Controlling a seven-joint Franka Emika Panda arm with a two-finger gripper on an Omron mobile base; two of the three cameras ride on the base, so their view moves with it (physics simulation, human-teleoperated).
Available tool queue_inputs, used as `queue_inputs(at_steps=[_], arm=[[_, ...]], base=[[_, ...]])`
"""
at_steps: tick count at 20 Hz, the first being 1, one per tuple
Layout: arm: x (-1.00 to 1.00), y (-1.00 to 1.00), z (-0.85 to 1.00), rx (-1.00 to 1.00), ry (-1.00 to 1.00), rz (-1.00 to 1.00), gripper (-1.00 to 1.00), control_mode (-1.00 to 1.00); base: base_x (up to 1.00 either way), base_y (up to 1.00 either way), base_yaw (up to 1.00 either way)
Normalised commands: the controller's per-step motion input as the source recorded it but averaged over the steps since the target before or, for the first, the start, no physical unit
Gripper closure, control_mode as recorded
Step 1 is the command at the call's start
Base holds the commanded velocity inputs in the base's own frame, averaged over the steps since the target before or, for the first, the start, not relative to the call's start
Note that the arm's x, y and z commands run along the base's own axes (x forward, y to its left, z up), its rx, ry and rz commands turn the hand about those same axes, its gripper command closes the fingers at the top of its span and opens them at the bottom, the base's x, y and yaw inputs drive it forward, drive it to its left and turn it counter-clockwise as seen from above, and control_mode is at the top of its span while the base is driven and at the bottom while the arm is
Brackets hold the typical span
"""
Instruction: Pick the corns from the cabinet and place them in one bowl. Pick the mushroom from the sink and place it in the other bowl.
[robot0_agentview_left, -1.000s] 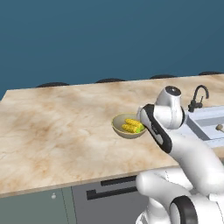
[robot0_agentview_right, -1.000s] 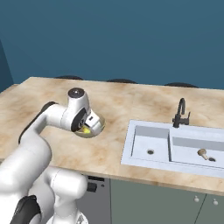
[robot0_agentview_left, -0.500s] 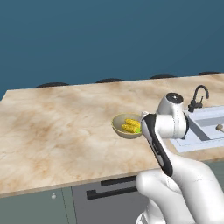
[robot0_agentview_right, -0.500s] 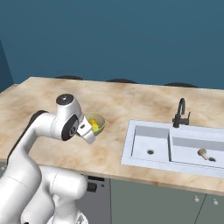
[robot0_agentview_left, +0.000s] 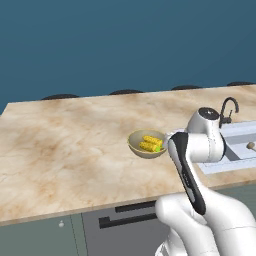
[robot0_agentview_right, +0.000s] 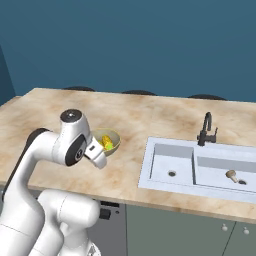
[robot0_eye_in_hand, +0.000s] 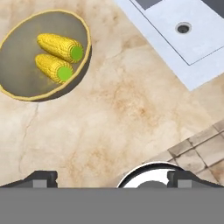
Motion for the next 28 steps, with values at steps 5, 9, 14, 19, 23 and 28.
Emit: queue_inputs(at_steps=[5, 9, 14, 19, 23, 28], arm=[[-0.07, 0.07, 0.0, -0.01, 0.07, 0.1, -1.0, -1.0], [0.0, 0.0, 0.0, 0.0, 0.0, 0.0, -1.0, -1.0], [0.0, 0.0, 0.0, 0.0, 0.0, 0.0, -1.0, 1.0], [0.0, 0.0, 0.0, 0.0, 0.0, 0.0, -1.0, 1.0], [0.0, 0.0, 0.0, 0.0, 0.0, 0.0, -1.0, 1.0], [0.0, 0.0, 0.0, 0.0, 0.0, 0.0, -1.0, 1.0]], base=[[0.0, 0.0, 0.0], [0.0, 0.0, 0.0], [-0.13, -0.01, 0.0], [-0.41, -0.08, -0.01], [-0.49, -0.17, -0.02], [-0.12, -0.49, 0.0]])
